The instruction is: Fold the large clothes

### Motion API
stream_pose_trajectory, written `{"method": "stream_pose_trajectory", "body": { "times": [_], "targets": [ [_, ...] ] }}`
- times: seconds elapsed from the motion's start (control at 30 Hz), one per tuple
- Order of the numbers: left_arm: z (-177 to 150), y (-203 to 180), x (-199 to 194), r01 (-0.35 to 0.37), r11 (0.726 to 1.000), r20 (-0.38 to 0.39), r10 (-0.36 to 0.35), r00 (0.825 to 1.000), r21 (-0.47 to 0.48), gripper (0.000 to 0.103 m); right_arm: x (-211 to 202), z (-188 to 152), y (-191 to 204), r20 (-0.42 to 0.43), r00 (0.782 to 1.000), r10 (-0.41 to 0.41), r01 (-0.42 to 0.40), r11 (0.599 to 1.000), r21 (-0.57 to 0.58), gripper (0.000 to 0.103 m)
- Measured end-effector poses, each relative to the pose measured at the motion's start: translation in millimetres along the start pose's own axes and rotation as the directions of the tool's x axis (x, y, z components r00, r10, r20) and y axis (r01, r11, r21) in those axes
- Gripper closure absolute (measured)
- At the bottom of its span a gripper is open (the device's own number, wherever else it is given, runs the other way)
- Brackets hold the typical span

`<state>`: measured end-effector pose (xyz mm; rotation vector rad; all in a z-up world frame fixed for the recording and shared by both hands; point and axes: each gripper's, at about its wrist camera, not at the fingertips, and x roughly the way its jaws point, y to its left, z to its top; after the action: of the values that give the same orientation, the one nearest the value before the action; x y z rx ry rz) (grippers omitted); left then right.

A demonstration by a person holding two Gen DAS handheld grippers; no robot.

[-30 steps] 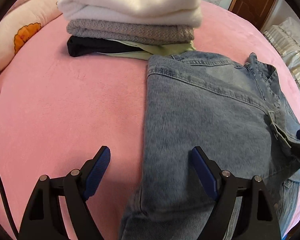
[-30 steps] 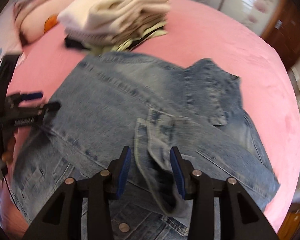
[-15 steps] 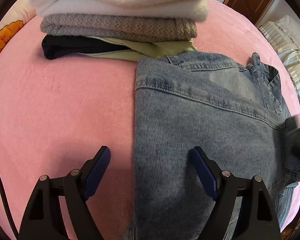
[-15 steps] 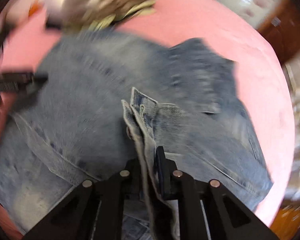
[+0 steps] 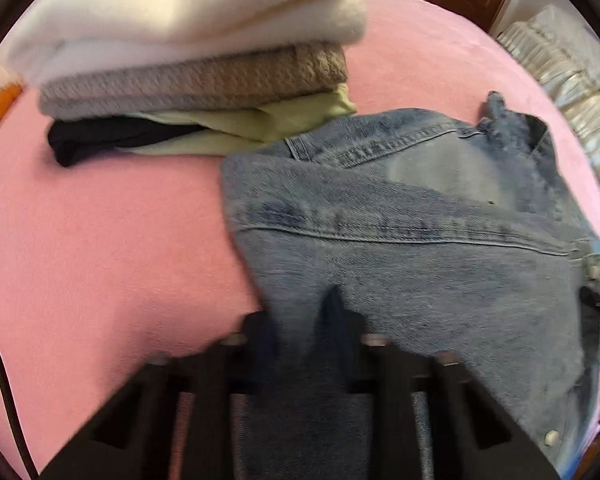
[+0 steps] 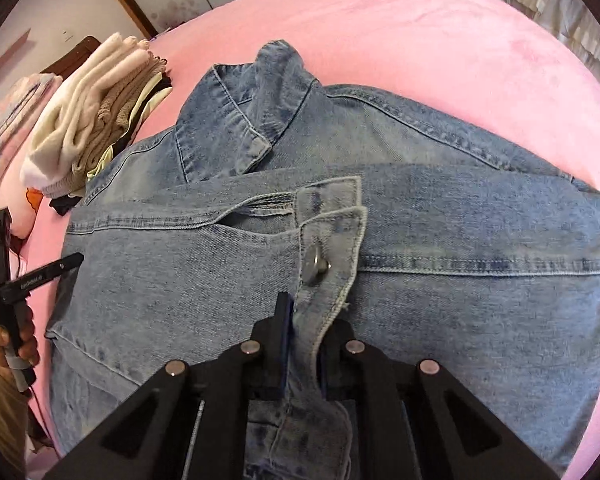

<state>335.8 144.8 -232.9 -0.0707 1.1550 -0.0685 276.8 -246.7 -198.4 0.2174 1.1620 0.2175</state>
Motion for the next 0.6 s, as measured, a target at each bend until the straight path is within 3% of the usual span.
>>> {"method": "stream_pose_trajectory", "body": {
  "times": [0.03, 0.17, 0.37, 0.43, 0.5, 0.6],
  "targets": [
    [-1.1, -1.7, -2.9, -0.012, 1.000, 0.020, 0.012, 1.000, 0.001, 0.094, -1.7, -0.3, 2.9, 0.011, 1.000, -0.006, 0.006, 1.000, -0.020, 0.092],
    [-9.9, -8.4, -30.4, -0.039, 0.999, 0.142, 0.042, 0.989, -0.022, 0.096, -20.3, 1.6, 14.5, 0.095, 0.995, -0.012, 0.019, 0.997, -0.080, 0.094],
    [-13.7, -8.4, -66.7, -0.016, 0.998, 0.307, 0.035, 0.951, -0.063, 0.096, -45.2, 19.1, 34.7, 0.241, 0.969, 0.047, -0.018, 0.993, -0.120, 0.095],
    [-15.2, -6.5, -63.0, -0.034, 0.996, 0.322, 0.058, 0.945, -0.080, 0.096, -37.3, 25.3, 33.8, 0.262, 0.964, 0.040, -0.014, 0.995, -0.100, 0.095],
    [-19.4, 9.2, -52.3, -0.054, 0.992, 0.295, 0.085, 0.952, -0.112, 0.096, -24.2, 28.2, 26.5, 0.260, 0.966, 0.016, 0.004, 0.997, -0.076, 0.095],
    [-27.1, 29.5, -30.1, -0.040, 0.986, 0.234, 0.077, 0.969, -0.161, 0.096, 13.8, 27.8, 7.5, 0.160, 0.985, -0.058, 0.060, 0.998, -0.006, 0.094]
  ]
}}
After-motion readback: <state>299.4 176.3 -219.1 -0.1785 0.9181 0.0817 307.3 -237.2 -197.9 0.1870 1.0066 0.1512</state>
